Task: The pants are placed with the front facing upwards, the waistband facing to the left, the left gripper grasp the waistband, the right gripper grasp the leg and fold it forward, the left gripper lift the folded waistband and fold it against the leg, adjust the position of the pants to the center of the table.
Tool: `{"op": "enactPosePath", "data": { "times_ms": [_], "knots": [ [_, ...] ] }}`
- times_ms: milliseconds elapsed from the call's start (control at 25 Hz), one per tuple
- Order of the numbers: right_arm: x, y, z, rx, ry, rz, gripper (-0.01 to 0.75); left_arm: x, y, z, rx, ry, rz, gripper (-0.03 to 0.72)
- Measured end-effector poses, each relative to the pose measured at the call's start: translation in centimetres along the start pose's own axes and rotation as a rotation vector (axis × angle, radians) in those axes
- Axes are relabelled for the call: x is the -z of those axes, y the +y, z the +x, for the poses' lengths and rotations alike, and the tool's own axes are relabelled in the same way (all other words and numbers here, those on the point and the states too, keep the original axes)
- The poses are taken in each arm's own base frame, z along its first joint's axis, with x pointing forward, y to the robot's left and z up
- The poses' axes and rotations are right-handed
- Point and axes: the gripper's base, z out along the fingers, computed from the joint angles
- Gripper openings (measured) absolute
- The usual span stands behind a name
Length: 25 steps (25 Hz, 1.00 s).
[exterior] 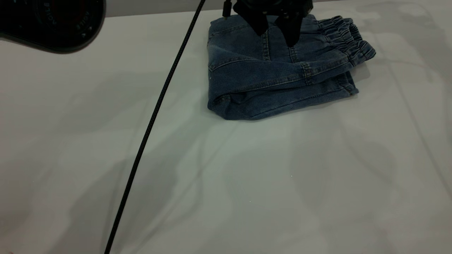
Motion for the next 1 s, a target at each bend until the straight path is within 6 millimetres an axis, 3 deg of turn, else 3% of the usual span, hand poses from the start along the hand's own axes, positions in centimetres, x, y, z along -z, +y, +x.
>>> {"op": "enactPosePath", "data": {
  "times_ms": [320, 800, 1000],
  "knots": [
    [0.0, 0.2, 0.0, -0.006, -0.005, -0.017, 0.440, -3.8, 0.5, 1.2, 0.014, 0.015, -0.018, 0.580],
    [0.0, 0.2, 0.0, -0.006, -0.005, -0.018, 0.440, -3.8, -2.5, 1.7, -0.041, 0.099, 0.046, 0.580],
    [0.0, 0.2, 0.0, -0.006, -0.005, -0.018, 0.440, -1.1, -2.8, 0.5, -0.053, 0.054, 0.030, 0.580]
  ]
}}
